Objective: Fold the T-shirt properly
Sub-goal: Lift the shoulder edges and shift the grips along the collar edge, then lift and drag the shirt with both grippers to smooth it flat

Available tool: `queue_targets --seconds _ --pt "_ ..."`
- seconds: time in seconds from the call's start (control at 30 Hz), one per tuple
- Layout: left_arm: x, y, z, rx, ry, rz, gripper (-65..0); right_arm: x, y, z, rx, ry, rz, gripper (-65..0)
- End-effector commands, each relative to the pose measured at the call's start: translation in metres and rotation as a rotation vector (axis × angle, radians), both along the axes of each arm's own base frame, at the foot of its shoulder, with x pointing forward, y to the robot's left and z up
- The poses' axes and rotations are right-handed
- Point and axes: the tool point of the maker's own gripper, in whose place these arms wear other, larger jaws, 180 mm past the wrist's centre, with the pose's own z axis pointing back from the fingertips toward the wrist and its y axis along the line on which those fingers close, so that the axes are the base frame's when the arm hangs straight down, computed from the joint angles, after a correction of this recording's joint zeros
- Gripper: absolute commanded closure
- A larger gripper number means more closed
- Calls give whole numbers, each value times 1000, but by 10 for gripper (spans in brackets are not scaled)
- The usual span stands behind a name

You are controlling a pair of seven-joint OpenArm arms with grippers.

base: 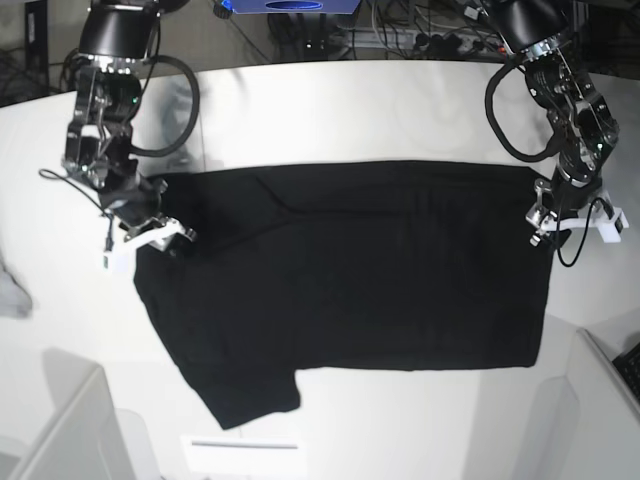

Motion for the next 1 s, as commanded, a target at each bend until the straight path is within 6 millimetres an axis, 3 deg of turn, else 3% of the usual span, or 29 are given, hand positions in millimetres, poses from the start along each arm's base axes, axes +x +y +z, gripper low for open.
queue_targets --seconds 0.0,0.2,0.3,0.47,0.6,0.7,0.77,0.87,0.97 --pt "11 7 14 24 -41 6 -374 9 -3 19 -5 -76 -9 -242" --pt "27 18 -5 -33 -7 30 -369 -3 -4 33 -26 -142 -27 -242" --pt "24 22 10 3 -37 27 -367 -13 -2 38 -37 -151 -17 -242" --pt "-8 33 44 167 -45 -20 -367 -34 -27 54 -58 -182 -109 -242" --pt "-46 55 54 250 -32 -4 -374 -57 -54 46 -36 -150 -250 -248" --pt "-80 67 45 268 -14 7 -375 -73 -66 36 -42 -113 -300 -252" --pt "-98 70 35 264 0 12 -375 -81 -67 30 -44 -89 -302 -291" --pt "-107 64 12 234 32 -38 -375 -88 -66 24 -35 -68 -304 -341" --pt "-114 64 -21 152 77 -23 -375 -96 -63 15 32 -45 -320 -344"
